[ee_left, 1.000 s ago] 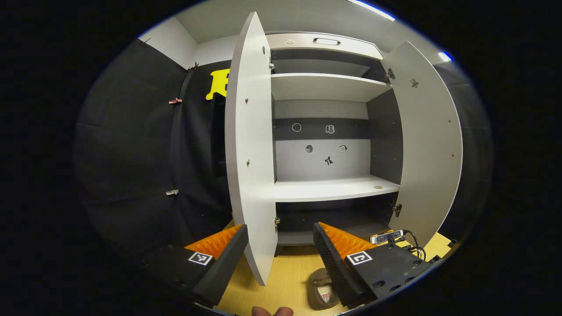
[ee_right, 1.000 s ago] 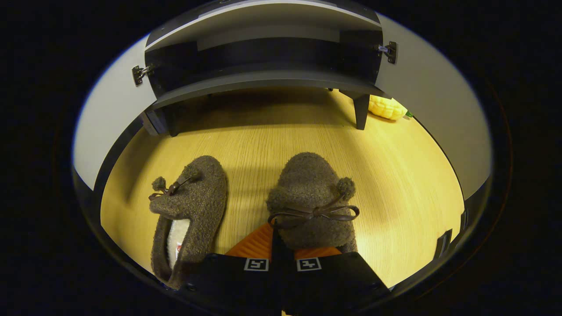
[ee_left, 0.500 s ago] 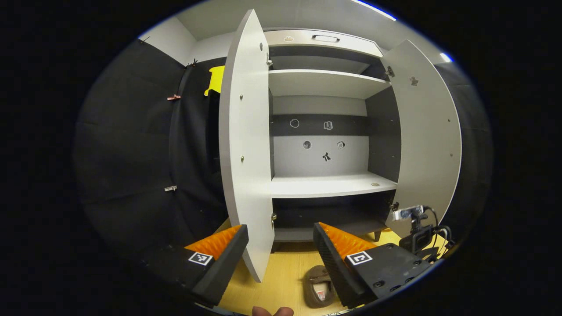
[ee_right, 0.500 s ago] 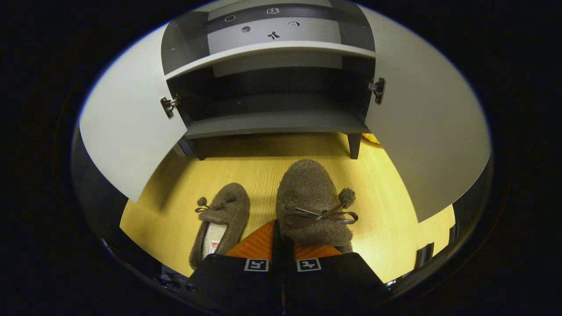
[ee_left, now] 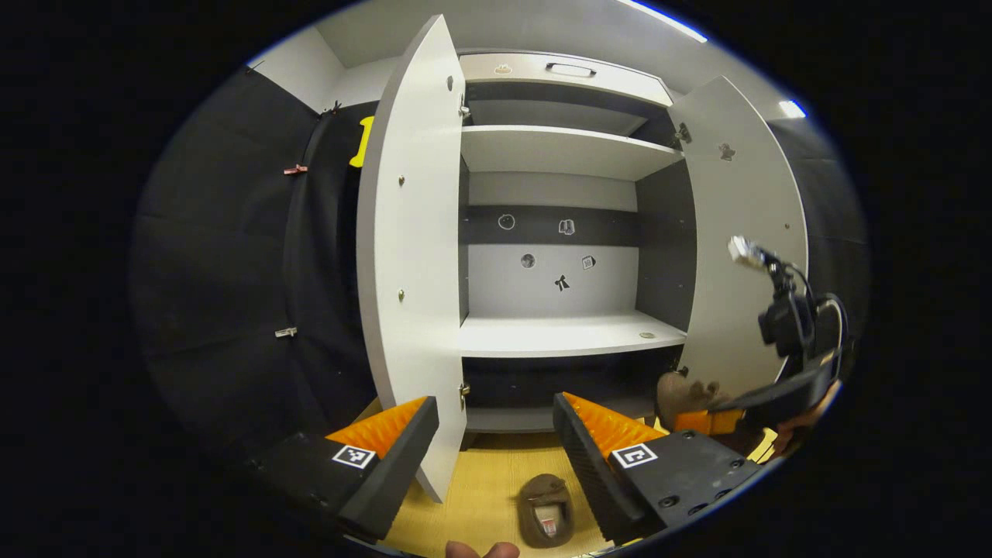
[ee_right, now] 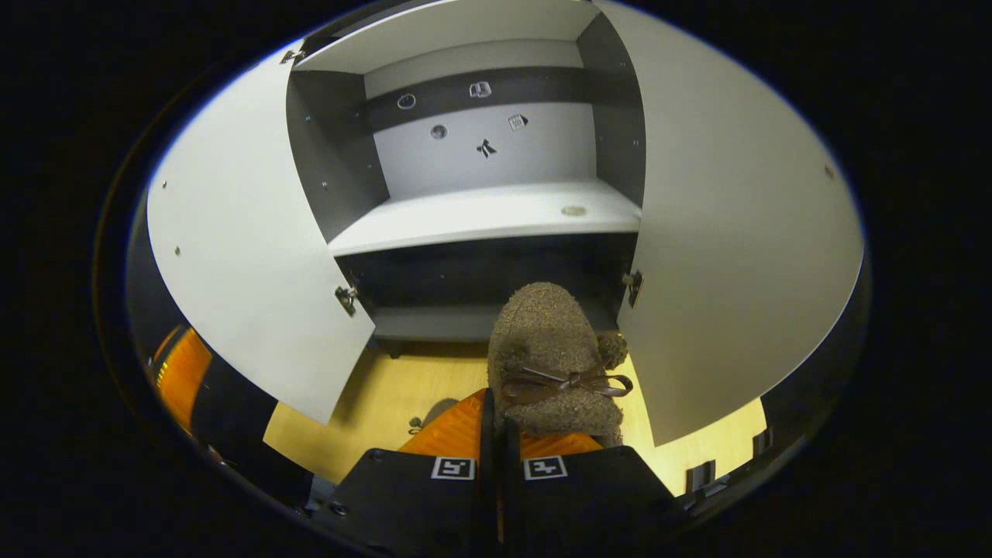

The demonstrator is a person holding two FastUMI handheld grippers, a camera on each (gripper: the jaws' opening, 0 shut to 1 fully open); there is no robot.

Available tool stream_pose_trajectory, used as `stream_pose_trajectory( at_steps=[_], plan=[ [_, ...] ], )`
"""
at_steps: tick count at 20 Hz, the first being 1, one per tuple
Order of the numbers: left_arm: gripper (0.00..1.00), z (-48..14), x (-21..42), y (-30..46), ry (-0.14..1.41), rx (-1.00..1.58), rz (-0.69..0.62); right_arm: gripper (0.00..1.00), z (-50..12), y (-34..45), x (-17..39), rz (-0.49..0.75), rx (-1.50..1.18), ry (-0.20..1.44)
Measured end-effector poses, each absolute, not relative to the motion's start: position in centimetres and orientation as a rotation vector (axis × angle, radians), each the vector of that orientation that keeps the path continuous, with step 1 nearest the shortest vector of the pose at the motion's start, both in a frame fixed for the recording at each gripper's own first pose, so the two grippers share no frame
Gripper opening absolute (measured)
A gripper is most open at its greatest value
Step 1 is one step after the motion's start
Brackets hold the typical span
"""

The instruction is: Grab one shoe with the right hand and put it into the shoe cabinet, grab the other shoe with the left hand and put it into the shoe cabinet; then close the right door with the right hand and the left door with the left hand.

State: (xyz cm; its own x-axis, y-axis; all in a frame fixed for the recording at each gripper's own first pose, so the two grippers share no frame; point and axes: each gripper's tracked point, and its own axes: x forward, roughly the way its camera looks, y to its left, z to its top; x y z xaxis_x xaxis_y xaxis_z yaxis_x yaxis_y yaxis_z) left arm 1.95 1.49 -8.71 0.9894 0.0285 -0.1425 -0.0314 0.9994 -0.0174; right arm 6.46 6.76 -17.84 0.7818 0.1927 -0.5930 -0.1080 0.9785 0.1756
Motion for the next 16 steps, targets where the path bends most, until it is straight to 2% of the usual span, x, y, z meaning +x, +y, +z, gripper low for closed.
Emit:
stream_pose_trajectory(
  at_steps=[7, 16],
  plan=[
    [0.95, -8.5, 2.5, 0.9, 0.140, -0.035, 0.004, 0.08, -7.1, 7.4, 14.4, 0.172, 0.131, 0.468],
    [0.95, -8.5, 3.9, 1.1, 0.141, -0.066, 0.034, 0.08, -6.5, 7.4, 28.8, 0.144, 0.077, 0.423]
  ],
)
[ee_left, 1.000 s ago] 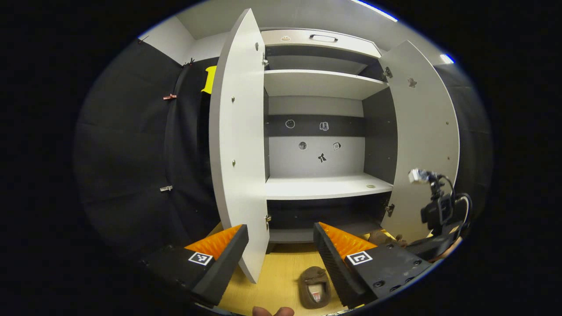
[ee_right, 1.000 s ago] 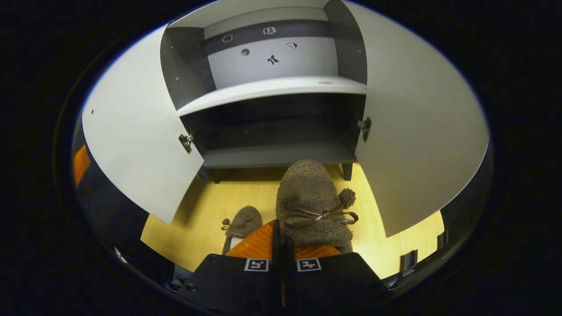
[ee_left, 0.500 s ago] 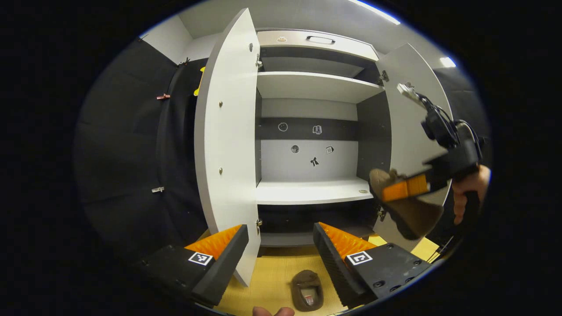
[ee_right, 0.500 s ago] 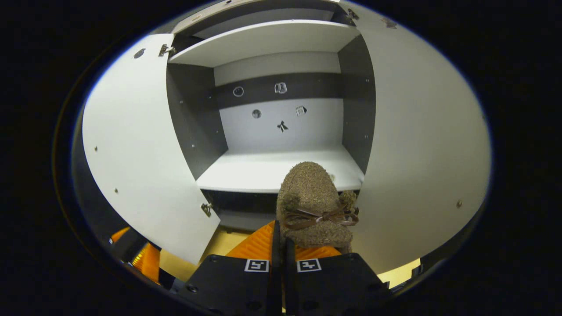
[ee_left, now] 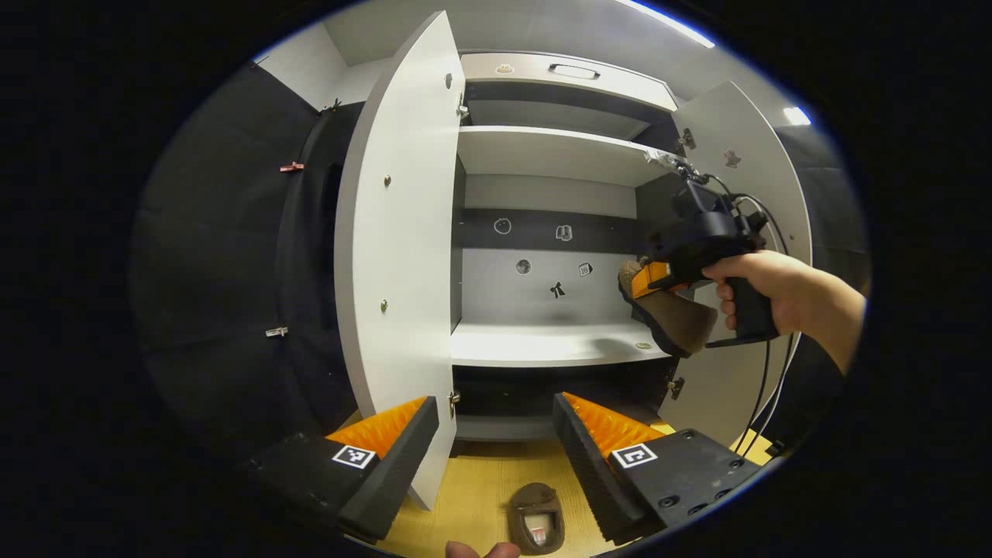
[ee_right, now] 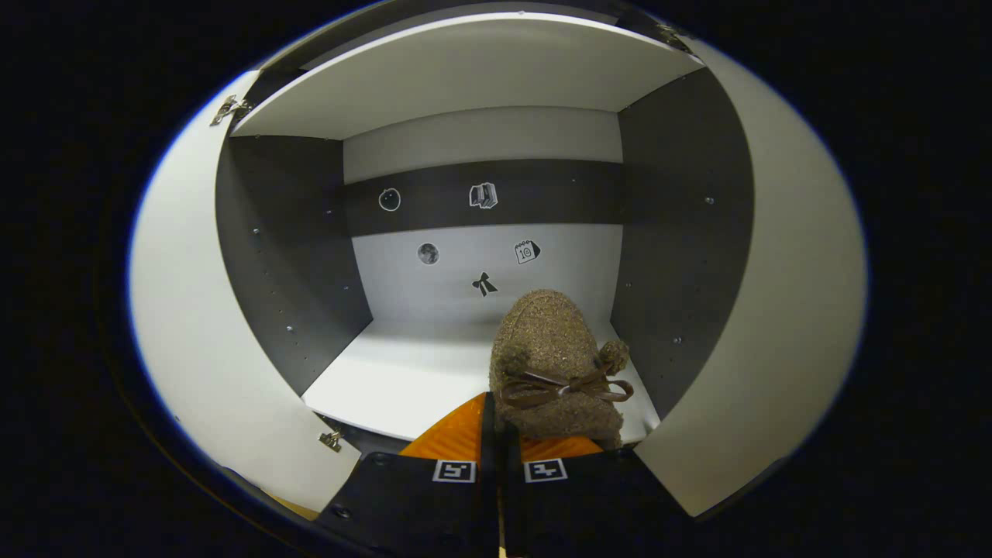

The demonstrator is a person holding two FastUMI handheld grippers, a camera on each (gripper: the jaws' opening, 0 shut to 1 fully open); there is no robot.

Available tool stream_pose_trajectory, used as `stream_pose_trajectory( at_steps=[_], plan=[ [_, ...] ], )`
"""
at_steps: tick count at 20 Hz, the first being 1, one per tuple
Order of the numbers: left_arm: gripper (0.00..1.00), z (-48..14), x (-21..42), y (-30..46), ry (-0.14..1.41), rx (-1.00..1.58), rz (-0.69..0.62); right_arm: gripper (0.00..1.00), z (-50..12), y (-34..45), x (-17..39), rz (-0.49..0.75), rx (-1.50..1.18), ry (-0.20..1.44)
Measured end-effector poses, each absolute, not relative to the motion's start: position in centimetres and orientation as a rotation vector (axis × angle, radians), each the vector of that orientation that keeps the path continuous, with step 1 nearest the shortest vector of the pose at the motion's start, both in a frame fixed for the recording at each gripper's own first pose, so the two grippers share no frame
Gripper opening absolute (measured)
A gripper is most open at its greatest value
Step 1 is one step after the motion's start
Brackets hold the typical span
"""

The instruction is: Grab one shoe with the right hand and put it into the shoe cabinet, grab the other shoe with the left hand and put it into the shoe cabinet; then close the right door with the right hand and the left door with the left hand.

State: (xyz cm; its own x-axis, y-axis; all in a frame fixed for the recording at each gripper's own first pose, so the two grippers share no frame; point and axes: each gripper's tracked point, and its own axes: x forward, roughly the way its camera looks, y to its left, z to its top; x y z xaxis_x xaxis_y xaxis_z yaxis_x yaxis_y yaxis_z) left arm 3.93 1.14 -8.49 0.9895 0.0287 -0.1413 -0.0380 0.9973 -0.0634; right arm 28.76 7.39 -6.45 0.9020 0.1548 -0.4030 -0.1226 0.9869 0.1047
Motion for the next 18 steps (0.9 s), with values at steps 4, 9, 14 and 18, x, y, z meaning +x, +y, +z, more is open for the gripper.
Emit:
stream_pose_trajectory(
  at_steps=[4, 9, 14, 18],
  plan=[
    [0.95, -8.7, 4.6, 1.0, 0.146, -0.051, 0.066, 0.08, -8.3, 7.1, 34.5, 0.128, 0.096, 0.436],
    [0.95, -8.5, 4.4, 0.4, 0.131, -0.056, 0.091, 0.08, -11.6, 6.4, 40.4, 0.090, 0.065, 0.456],
    [0.95, -9.9, 3.8, 0.3, 0.171, -0.055, 0.132, 0.08, -14.8, 6.4, 43.4, 0.062, 0.039, 0.497],
    [0.95, -10.1, 3.5, 0.3, 0.181, -0.061, 0.152, 0.12, -17.0, 7.7, 43.7, 0.076, 0.054, 0.568]
  ],
)
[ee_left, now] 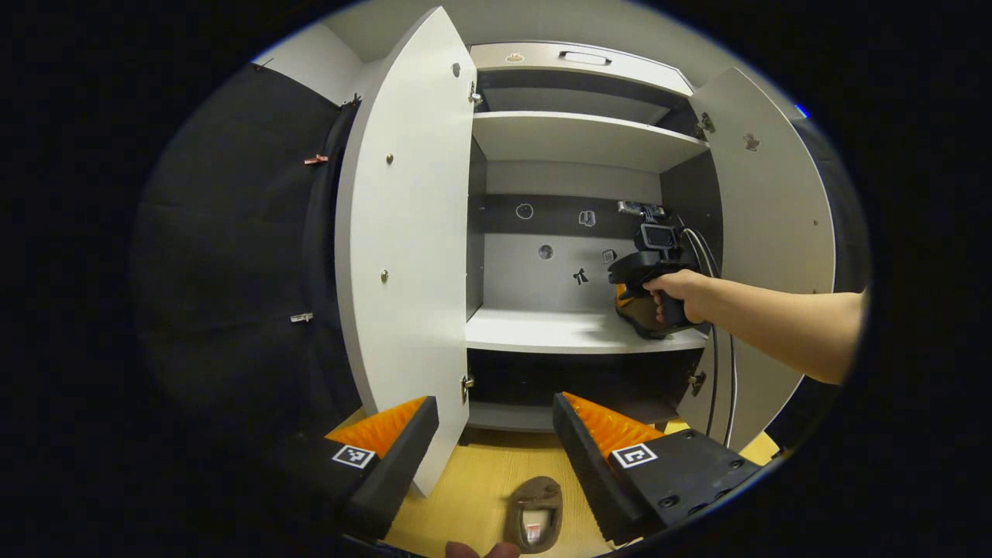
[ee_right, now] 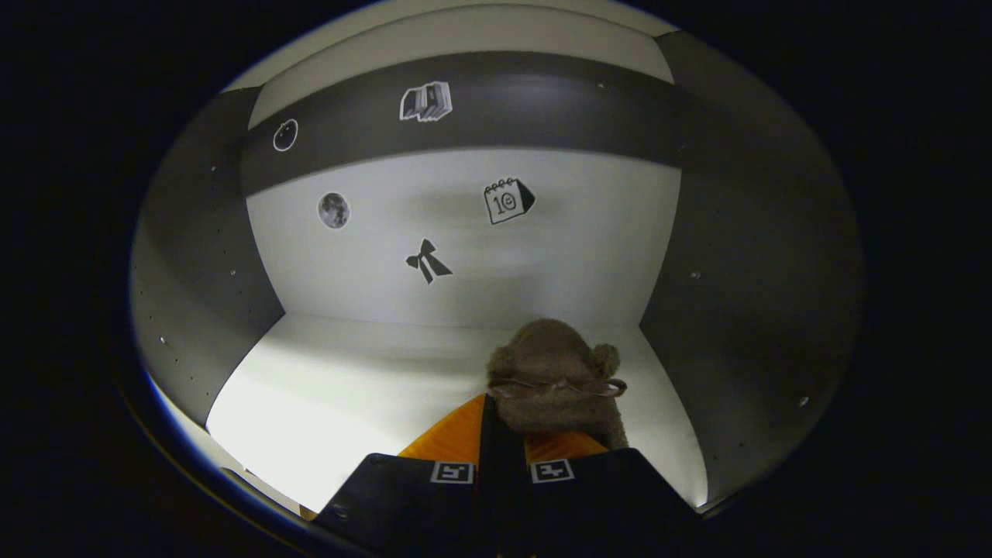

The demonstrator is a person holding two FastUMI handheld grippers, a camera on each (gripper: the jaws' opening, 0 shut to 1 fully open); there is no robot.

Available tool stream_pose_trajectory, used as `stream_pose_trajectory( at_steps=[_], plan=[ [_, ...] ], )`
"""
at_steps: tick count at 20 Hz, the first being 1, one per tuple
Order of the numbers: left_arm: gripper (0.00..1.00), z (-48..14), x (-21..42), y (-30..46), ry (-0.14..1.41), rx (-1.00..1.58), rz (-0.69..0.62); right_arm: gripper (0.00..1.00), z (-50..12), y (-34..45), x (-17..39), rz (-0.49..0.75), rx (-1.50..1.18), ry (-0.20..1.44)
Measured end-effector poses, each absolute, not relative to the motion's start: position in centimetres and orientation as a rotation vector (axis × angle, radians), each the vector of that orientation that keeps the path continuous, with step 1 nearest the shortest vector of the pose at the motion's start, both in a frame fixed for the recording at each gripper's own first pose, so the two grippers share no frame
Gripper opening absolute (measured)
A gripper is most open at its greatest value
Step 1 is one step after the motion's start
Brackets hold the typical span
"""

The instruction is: Grab one shoe with the right hand and put it into the shoe cabinet, grab the other shoe with the left hand and put it into the shoe cabinet; then close the right door with the right hand and the left door with the left hand.

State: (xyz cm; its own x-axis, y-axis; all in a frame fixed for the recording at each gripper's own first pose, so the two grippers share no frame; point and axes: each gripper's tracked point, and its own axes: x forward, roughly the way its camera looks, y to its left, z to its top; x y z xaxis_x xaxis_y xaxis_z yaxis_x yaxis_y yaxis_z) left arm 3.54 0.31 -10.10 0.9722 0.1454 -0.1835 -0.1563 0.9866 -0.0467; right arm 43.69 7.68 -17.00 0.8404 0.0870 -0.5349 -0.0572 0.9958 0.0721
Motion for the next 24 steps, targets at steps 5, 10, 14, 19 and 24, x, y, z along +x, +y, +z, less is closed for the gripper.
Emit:
stream_pose_trajectory(
  at_steps=[5, 10, 14, 19, 24],
  plan=[
    [0.95, -9.4, 3.4, -0.4, 0.167, -0.061, 0.144, 0.20, -16.7, 7.3, 42.7, 0.070, 0.101, 0.609],
    [0.95, -9.3, 3.0, -1.4, 0.174, -0.066, 0.115, 0.53, -14.1, 7.8, 40.1, 0.119, 0.104, 0.558],
    [0.95, -9.9, 2.7, -2.1, 0.199, -0.064, 0.084, 0.95, -10.3, 8.0, 36.7, 0.153, 0.122, 0.452],
    [0.95, -11.8, 2.3, -2.1, 0.273, -0.087, 0.058, 0.99, -4.4, 8.4, 30.0, 0.205, 0.185, 0.283],
    [0.95, -17.2, 1.4, -2.6, 0.437, -0.158, -0.006, 0.99, 0.4, 7.8, 21.5, 0.235, 0.152, 0.124]
  ],
)
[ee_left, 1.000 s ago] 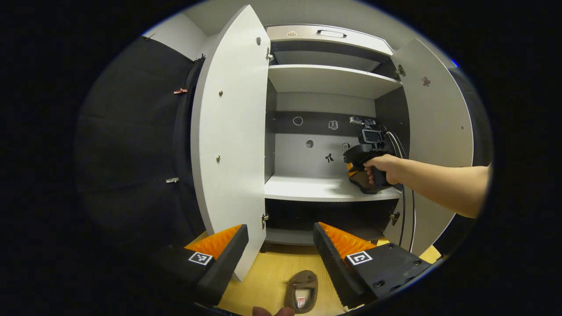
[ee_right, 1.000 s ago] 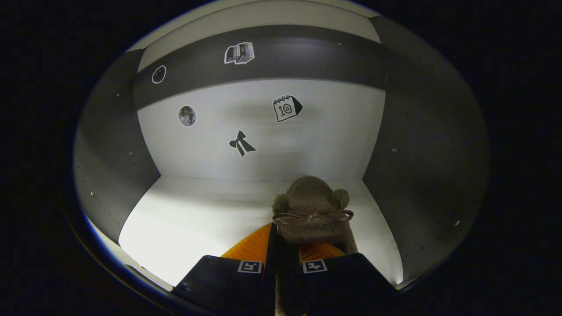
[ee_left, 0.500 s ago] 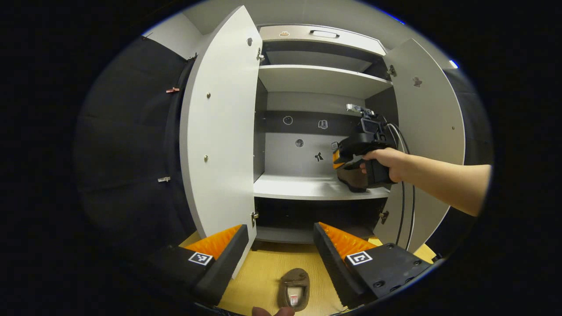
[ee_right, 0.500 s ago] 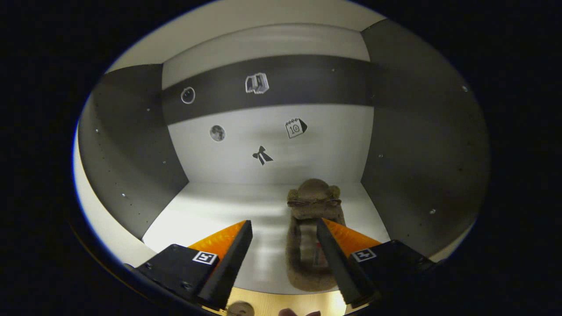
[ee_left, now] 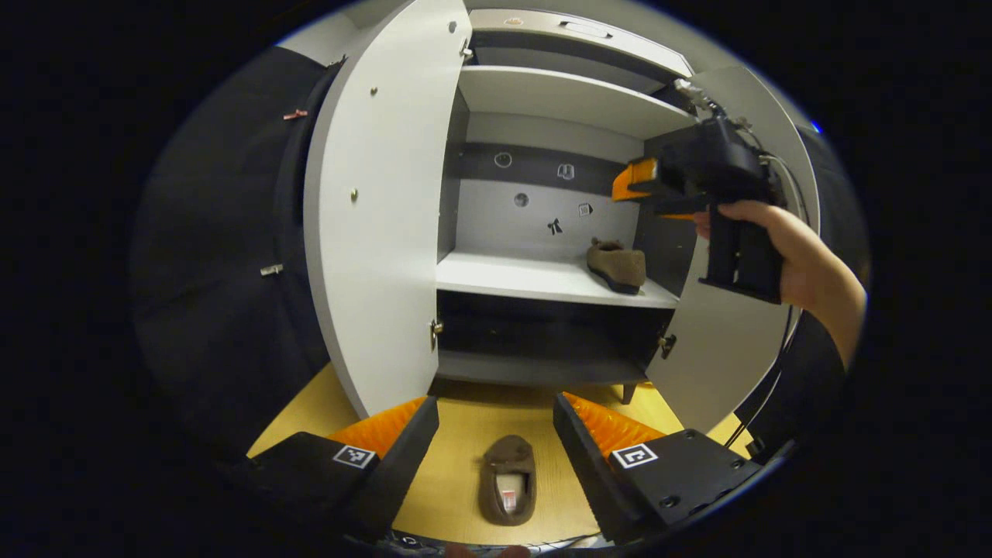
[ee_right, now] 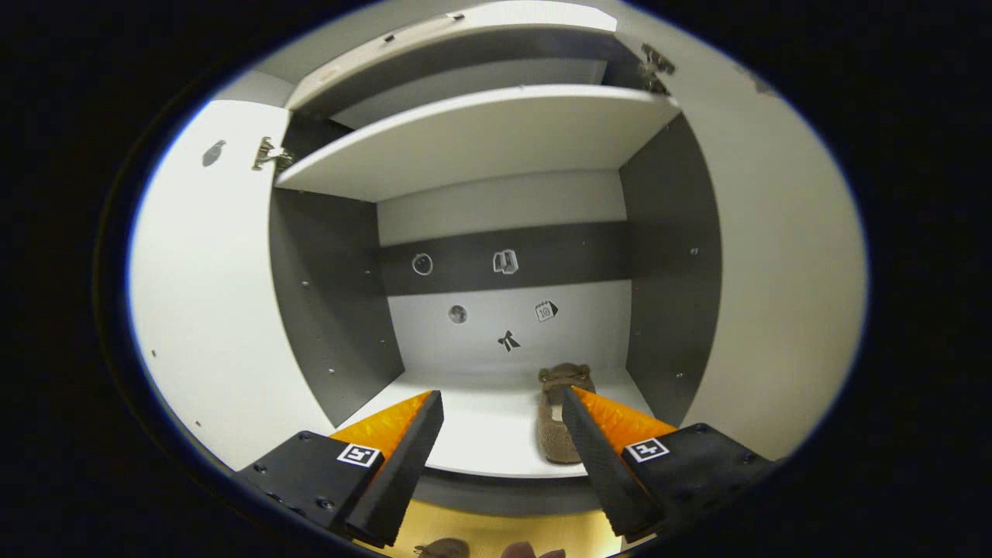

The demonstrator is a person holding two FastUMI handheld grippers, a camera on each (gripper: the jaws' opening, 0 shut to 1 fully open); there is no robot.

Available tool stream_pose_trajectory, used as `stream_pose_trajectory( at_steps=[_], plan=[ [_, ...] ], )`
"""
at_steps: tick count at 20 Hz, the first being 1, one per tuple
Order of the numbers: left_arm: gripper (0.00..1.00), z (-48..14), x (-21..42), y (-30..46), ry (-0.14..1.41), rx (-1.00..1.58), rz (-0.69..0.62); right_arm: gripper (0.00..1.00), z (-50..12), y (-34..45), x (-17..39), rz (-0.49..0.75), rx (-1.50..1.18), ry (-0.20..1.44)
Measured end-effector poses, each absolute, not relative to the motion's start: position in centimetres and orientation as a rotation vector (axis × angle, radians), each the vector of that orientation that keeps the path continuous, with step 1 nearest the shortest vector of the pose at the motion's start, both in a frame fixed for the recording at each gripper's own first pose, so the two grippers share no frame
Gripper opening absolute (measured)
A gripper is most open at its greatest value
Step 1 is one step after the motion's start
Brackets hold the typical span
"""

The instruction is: Grab one shoe with the right hand and put it into the shoe cabinet, grab the other shoe with the left hand and put it into the shoe cabinet; then close the right door with the right hand and the left door with the left hand.

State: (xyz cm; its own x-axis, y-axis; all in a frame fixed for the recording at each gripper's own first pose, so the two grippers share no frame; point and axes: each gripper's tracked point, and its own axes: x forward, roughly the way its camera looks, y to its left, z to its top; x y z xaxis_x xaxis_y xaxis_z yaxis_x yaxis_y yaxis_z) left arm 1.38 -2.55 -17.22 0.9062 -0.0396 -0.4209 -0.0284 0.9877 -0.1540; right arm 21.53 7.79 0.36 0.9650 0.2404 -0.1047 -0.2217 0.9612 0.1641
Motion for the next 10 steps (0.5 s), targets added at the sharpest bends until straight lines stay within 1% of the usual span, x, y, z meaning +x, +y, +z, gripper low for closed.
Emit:
stream_pose_trajectory(
  at_steps=[2, 3, 5, 9, 10],
  plan=[
    [0.95, -20.4, 0.9, -3.1, 0.533, -0.175, -0.049, 0.99, 1.6, 7.3, 18.3, 0.240, 0.146, 0.074],
    [0.91, -22.1, 0.7, -3.5, 0.588, -0.175, -0.073, 0.98, 1.9, 6.8, 16.8, 0.234, 0.148, 0.059],
    [0.88, -25.3, 0.5, -3.7, 0.670, -0.161, -0.088, 1.00, 2.1, 6.1, 13.9, 0.230, 0.165, 0.046],
    [0.86, -31.9, 0.6, -4.5, 0.815, -0.119, -0.112, 0.98, 1.9, 3.7, 9.8, 0.206, 0.161, 0.039],
    [0.85, -33.5, 0.7, -4.7, 0.852, -0.105, -0.118, 1.00, 1.9, 3.0, 9.0, 0.199, 0.147, 0.034]
  ],
)
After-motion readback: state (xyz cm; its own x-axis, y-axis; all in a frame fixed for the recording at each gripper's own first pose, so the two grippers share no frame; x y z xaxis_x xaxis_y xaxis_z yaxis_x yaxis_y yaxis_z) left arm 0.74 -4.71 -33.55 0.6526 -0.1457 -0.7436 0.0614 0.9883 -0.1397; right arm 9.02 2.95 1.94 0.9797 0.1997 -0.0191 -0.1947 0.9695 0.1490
